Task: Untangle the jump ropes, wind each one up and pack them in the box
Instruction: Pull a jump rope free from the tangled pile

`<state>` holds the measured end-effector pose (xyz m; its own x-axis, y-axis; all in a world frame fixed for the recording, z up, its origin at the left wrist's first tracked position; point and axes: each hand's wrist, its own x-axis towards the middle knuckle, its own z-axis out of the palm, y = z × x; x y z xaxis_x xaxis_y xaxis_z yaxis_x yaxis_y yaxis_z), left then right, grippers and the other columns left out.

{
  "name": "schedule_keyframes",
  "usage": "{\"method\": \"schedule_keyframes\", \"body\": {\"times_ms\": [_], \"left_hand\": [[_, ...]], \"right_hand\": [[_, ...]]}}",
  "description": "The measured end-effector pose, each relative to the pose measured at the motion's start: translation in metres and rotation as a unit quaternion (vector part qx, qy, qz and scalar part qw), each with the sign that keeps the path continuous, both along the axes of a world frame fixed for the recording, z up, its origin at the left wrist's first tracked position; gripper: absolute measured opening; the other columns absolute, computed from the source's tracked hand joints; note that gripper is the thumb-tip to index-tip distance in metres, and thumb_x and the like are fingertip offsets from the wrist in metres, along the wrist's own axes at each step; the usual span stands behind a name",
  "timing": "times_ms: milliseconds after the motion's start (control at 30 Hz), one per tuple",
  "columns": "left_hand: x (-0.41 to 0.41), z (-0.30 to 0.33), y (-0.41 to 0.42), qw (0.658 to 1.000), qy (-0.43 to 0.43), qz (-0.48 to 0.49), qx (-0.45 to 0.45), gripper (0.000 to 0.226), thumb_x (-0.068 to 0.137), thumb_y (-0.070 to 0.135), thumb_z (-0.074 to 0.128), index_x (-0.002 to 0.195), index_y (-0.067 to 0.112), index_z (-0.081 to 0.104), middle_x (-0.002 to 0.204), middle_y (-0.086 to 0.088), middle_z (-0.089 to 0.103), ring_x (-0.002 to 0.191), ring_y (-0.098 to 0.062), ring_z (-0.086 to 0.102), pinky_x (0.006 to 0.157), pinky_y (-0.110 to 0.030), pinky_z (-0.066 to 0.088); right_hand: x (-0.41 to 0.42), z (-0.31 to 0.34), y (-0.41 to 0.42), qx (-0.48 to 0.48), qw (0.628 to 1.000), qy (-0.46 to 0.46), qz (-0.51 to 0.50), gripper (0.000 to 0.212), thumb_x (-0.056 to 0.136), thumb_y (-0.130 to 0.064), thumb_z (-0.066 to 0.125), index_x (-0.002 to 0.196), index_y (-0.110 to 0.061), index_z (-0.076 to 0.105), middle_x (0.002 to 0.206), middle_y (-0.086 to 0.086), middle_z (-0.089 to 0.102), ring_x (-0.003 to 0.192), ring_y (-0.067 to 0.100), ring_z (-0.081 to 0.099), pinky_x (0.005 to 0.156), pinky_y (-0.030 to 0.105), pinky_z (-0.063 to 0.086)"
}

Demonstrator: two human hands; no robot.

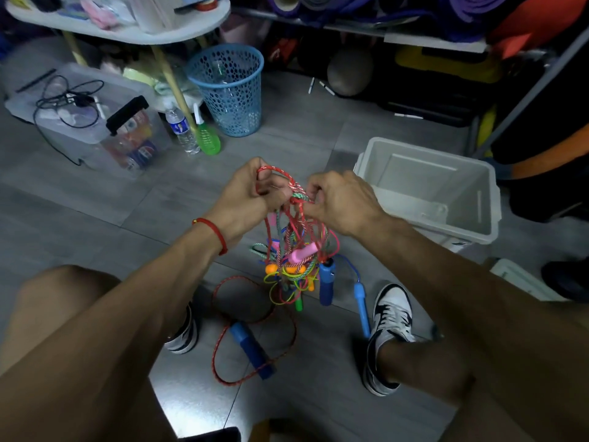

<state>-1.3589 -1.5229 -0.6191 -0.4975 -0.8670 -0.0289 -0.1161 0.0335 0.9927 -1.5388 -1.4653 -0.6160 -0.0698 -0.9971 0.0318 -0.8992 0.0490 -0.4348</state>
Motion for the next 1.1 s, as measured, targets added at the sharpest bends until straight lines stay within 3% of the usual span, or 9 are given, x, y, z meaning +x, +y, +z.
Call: {"method": "schedule_keyframes", "body": {"times_ms": [100,267,367,500,567,633,800,967,1100], "left_hand": [[-0.002,0.002,0.003,1.0,-0.005,-0.011,0.003,0.053,0.079,-0.007,0.077,0.083,0.021,0.031,0.085,-0.005,0.063,0.081,-0.021,0.06,0.075,-0.033,0.055],[0.0,0.005,-0.003,0.999,-0.037,-0.011,-0.038,0.056,0.078,-0.013,0.074,0.084,0.02,0.029,0.084,-0.008,0.058,0.072,-0.016,0.058,0.061,-0.022,0.054],[0.003,0.007,-0.007,0.998,-0.021,0.005,-0.065,0.053,0.08,-0.014,0.072,0.082,0.02,0.032,0.084,-0.005,0.061,0.074,-0.014,0.059,0.064,-0.021,0.053],[0.003,0.005,-0.005,0.998,0.055,0.027,0.002,0.049,0.066,-0.011,0.068,0.078,0.021,0.033,0.072,0.007,0.064,0.072,-0.013,0.061,0.07,-0.027,0.051],[0.002,0.004,-0.005,0.993,0.096,0.031,0.054,0.048,0.061,-0.013,0.062,0.077,0.022,0.032,0.075,-0.001,0.062,0.076,-0.021,0.062,0.072,-0.03,0.051],[0.0,0.003,-0.003,0.991,0.109,0.035,0.072,0.049,0.057,-0.015,0.059,0.077,0.021,0.033,0.075,-0.005,0.061,0.075,-0.024,0.062,0.068,-0.026,0.052],[-0.003,0.007,0.005,0.986,0.13,0.038,0.097,0.05,0.052,-0.017,0.052,0.08,0.019,0.032,0.067,0.001,0.062,0.061,-0.01,0.062,0.059,-0.023,0.051],[0.001,0.005,0.003,0.985,0.13,0.043,0.104,0.049,0.051,-0.018,0.05,0.082,0.017,0.037,0.083,-0.015,0.06,0.084,-0.031,0.063,0.061,-0.033,0.052],[0.003,0.002,-0.001,0.988,0.098,0.055,0.104,0.051,0.052,-0.021,0.049,0.083,0.017,0.035,0.082,-0.013,0.06,0.066,-0.024,0.063,0.058,-0.031,0.056]], "right_hand": [[0.004,-0.002,-0.001,-0.041,0.996,-0.035,0.067,0.02,0.076,-0.032,0.073,0.076,-0.022,0.055,0.082,-0.003,0.047,0.073,0.016,0.047,0.064,0.029,0.035],[0.0,0.004,0.001,-0.003,0.985,-0.154,0.073,0.027,0.076,-0.025,0.082,0.076,-0.017,0.057,0.061,-0.007,0.054,0.054,0.006,0.045,0.054,0.024,0.039],[-0.004,0.01,0.001,0.072,0.956,-0.267,0.094,0.03,0.078,-0.016,0.085,0.082,-0.022,0.056,0.068,-0.005,0.052,0.06,0.009,0.047,0.06,0.03,0.044],[-0.005,0.021,0.007,0.159,0.919,-0.339,0.123,0.019,0.088,-0.006,0.073,0.104,-0.008,0.062,0.085,0.009,0.064,0.077,0.016,0.061,0.08,0.039,0.054],[-0.005,0.023,0.011,0.181,0.901,-0.38,0.103,0.016,0.096,-0.002,0.061,0.112,-0.004,0.065,0.095,0.018,0.07,0.086,0.017,0.068,0.088,0.034,0.057],[-0.003,0.022,0.013,0.162,0.897,-0.407,0.059,0.012,0.098,-0.002,0.06,0.109,0.0,0.065,0.092,0.021,0.068,0.085,0.025,0.07,0.084,0.036,0.061],[0.008,0.013,0.011,0.069,0.933,-0.354,-0.003,0.012,0.088,0.002,0.072,0.096,-0.002,0.065,0.095,0.017,0.068,0.065,0.026,0.074,0.066,0.043,0.064],[0.013,0.007,0.011,0.026,0.949,-0.316,-0.004,0.013,0.086,-0.001,0.073,0.09,-0.011,0.067,0.083,0.008,0.072,0.059,0.024,0.074,0.062,0.046,0.063],[0.009,0.008,0.01,-0.058,0.986,-0.153,-0.011,0.005,0.084,-0.015,0.069,0.084,-0.02,0.071,0.073,-0.007,0.071,0.064,0.003,0.068,0.072,0.032,0.06]]}}
